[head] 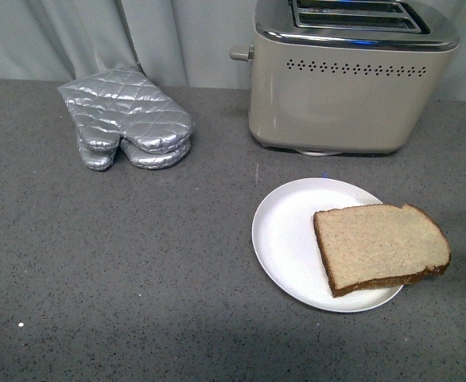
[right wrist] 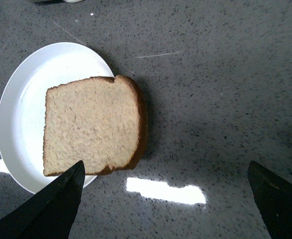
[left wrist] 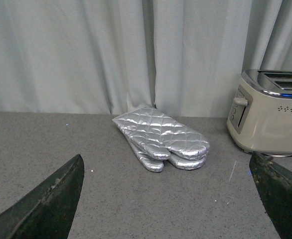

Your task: Put bread into toaster

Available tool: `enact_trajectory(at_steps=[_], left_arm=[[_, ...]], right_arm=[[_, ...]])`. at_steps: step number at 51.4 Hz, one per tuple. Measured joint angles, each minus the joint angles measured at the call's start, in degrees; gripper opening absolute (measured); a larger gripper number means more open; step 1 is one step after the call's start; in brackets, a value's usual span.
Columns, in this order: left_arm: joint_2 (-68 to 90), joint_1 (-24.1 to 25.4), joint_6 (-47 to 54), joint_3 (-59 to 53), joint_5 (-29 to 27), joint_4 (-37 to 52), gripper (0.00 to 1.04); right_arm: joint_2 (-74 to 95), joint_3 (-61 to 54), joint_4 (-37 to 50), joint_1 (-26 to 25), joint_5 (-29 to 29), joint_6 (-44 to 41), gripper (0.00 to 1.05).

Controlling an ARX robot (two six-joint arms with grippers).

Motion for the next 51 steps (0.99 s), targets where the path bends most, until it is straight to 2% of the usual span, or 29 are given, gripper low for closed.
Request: enact_trajectory(at_steps=[16,34,44,49,51], left_arm=[[0.00,0.00,0.00,0.00,0.00,0.00,0.98],[0.00,0.00,0.00,0.00,0.00,-0.02,0.98],[0.00,-0.02,0.00,0.00,0.00,-0.04,0.98],[0.00,0.00,0.02,0.00,0.00,-0.04,0.98],[0.00,0.00,0.00,0.00,0.00,-0.04,0.98]], right_arm=[[13.81,6.08,-1.64,1.77,-3.80,4.50,0.95],[23.89,9.55,6.80,6.82,-6.36,16.63,0.94],[24.02,10.69,5.88,7.76,-5.27,19.50,0.56],[24.09,11.08,5.49,7.78,-4.15,20.02,0.41],[23.98,11.08,5.44,7.78,-4.26,20.63,0.33]])
